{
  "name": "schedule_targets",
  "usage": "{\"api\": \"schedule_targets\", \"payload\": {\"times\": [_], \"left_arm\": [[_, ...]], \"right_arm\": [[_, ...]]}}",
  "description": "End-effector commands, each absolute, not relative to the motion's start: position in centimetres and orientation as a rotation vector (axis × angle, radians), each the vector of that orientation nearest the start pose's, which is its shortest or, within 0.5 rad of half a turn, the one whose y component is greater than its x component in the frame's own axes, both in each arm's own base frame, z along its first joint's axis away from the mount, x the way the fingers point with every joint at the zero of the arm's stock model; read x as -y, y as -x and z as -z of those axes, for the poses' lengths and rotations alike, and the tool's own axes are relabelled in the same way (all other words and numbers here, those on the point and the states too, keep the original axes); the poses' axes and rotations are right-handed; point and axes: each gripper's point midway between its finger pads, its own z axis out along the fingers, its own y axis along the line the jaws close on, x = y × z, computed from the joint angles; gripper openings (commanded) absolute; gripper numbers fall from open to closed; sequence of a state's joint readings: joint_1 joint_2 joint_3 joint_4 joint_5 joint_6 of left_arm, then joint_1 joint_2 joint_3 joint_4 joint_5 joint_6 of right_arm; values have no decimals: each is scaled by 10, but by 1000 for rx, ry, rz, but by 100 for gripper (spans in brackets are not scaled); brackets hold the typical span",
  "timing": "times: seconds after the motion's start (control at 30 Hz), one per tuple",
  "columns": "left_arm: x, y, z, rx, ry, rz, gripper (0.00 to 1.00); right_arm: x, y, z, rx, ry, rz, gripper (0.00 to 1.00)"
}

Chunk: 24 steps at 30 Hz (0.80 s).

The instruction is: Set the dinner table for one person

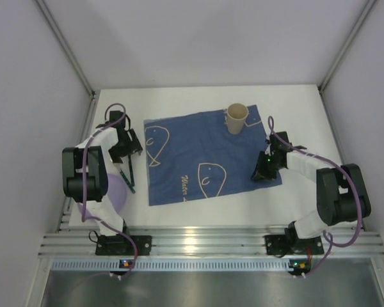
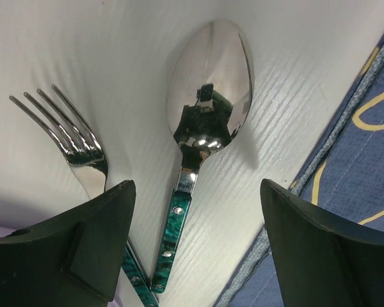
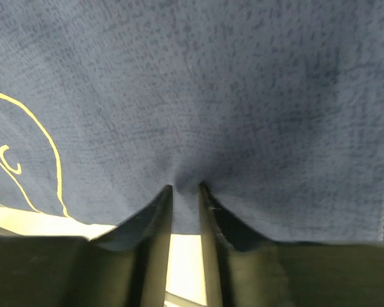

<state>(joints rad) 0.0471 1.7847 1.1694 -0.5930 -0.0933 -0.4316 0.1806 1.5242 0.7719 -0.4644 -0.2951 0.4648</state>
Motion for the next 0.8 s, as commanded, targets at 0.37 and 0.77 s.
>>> {"api": "schedule_targets", "payload": {"times": [0.37, 0.77], "left_arm": [[-17, -380, -22, -2684, 657, -10, 79], [-16, -384, -11, -2712, 619, 4, 22]], "right_arm": [[-109, -175, 1, -3026, -410, -503, 3], [-119, -195, -50, -2934, -296, -551, 45]]}}
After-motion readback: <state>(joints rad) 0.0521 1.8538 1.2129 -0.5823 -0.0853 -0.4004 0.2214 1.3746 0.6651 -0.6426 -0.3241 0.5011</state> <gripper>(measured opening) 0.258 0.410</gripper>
